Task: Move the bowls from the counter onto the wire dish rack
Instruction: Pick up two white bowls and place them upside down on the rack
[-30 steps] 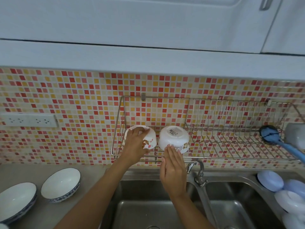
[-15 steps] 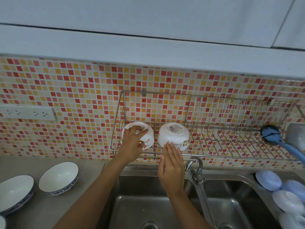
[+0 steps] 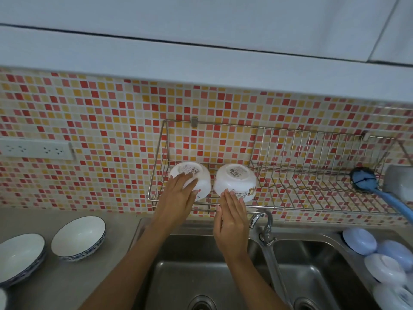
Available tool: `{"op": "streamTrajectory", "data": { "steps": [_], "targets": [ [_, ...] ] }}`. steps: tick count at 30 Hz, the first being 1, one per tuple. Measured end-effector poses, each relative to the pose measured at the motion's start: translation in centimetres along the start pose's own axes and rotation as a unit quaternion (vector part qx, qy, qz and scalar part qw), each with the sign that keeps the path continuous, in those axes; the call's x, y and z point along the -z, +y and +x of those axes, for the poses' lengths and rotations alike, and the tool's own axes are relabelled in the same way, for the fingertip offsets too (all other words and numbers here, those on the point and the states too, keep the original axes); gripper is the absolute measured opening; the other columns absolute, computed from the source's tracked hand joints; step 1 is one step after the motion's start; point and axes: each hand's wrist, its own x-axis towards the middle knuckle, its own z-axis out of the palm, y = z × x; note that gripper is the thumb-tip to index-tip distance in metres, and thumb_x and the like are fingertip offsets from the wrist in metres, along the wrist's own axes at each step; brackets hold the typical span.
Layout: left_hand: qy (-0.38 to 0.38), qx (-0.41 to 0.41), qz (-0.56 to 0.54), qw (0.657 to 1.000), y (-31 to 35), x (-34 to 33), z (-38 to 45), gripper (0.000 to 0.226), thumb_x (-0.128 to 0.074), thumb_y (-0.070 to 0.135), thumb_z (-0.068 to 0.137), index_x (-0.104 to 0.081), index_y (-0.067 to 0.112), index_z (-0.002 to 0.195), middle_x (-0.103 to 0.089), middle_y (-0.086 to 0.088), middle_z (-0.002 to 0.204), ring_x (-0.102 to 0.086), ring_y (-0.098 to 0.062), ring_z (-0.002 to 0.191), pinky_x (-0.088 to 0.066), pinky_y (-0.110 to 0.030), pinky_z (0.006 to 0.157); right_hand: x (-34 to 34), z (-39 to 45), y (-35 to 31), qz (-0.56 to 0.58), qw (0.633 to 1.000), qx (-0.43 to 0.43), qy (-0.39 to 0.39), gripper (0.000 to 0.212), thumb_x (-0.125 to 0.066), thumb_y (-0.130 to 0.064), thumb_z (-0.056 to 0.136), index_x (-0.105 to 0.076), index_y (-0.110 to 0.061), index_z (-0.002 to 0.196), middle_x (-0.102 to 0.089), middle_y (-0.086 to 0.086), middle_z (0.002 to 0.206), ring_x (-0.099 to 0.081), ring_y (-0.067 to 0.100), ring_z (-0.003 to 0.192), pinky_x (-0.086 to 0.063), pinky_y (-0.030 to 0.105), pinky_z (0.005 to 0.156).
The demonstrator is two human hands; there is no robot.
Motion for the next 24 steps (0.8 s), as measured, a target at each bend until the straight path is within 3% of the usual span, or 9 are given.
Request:
{"op": "streamTrajectory", "data": {
  "steps": [3,7,10,13,18,20,24],
  "targets": [
    [-0.023,-0.008,0.026,0.999,-0.4,0.1,-0.5,0.060,-0.017,0.049,0.094,-0.053,0.017,0.131,-0.052,-0.006,0.138,-0.043,-0.025,0.132,-0.020,-0.043,0.112,0.1,0.0,0.0,-0.002,1.000,0.000,-0.002,0.037,-0.045,-0.021,0.098,-0.062,-0.003,0.124,-0.061,0.010,0.130,-0.051,0.019,0.129,-0.031,0.038,0.116],
    [-0.052,-0.014,0.050,0.997,-0.5,-0.1,-0.8,0.067,-0.005,0.052,0.094,-0.039,0.019,0.141,-0.038,-0.001,0.148,-0.029,-0.021,0.140,-0.005,-0.043,0.116,0.1,0.0,0.0,0.000,1.000,-0.004,-0.006,0.039,-0.042,-0.023,0.099,-0.061,-0.003,0.126,-0.061,0.010,0.131,-0.050,0.019,0.130,-0.028,0.036,0.118],
    [-0.058,-0.003,0.071,0.996,-0.4,-0.5,-0.8,0.068,0.001,0.052,0.095,-0.033,0.018,0.143,-0.033,-0.001,0.151,-0.024,-0.022,0.142,-0.008,-0.047,0.117,0.0,-0.1,0.0,0.002,1.000,-0.005,-0.010,0.038,-0.042,-0.023,0.099,-0.061,-0.003,0.126,-0.061,0.010,0.131,-0.049,0.019,0.131,-0.031,0.039,0.116],
    [-0.062,0.005,0.092,0.994,-0.4,-0.6,-0.9,0.066,0.000,0.051,0.097,-0.035,0.017,0.142,-0.034,-0.003,0.150,-0.026,-0.023,0.141,-0.008,-0.047,0.116,0.2,-0.1,0.0,0.000,1.000,-0.008,-0.027,0.038,-0.044,-0.023,0.098,-0.061,-0.005,0.127,-0.061,0.009,0.132,-0.048,0.019,0.132,-0.031,0.042,0.115],
    [-0.049,0.002,0.111,0.993,-0.3,-0.6,-2.0,0.056,-0.008,0.045,0.099,-0.030,0.020,0.145,-0.027,-0.004,0.152,-0.021,-0.026,0.142,0.000,-0.045,0.118,1.0,-0.4,-0.3,-0.022,0.995,-0.021,-0.099,0.046,-0.031,-0.031,0.101,-0.050,-0.010,0.138,-0.050,0.005,0.144,-0.033,0.020,0.142,-0.011,0.038,0.122],
    [-0.047,0.011,0.102,0.994,0.0,-0.4,-3.2,0.055,-0.010,0.045,0.099,-0.027,0.021,0.146,-0.028,-0.004,0.152,-0.023,-0.027,0.142,0.003,-0.043,0.118,1.4,-0.5,-0.4,-0.039,0.990,-0.028,-0.131,0.051,-0.026,-0.035,0.101,-0.043,-0.011,0.143,-0.043,0.005,0.149,-0.026,0.020,0.145,-0.011,0.041,0.122],
    [-0.058,0.023,0.095,0.994,-0.2,-0.2,-5.6,0.056,-0.013,0.048,0.099,-0.026,0.020,0.146,-0.034,-0.007,0.151,-0.025,-0.028,0.141,-0.010,-0.047,0.118,2.0,-0.5,-0.9,-0.046,0.985,-0.046,-0.162,0.054,-0.028,-0.038,0.100,-0.037,-0.011,0.146,-0.035,0.008,0.154,-0.021,0.024,0.147,-0.022,0.049,0.118]
  ]
}}
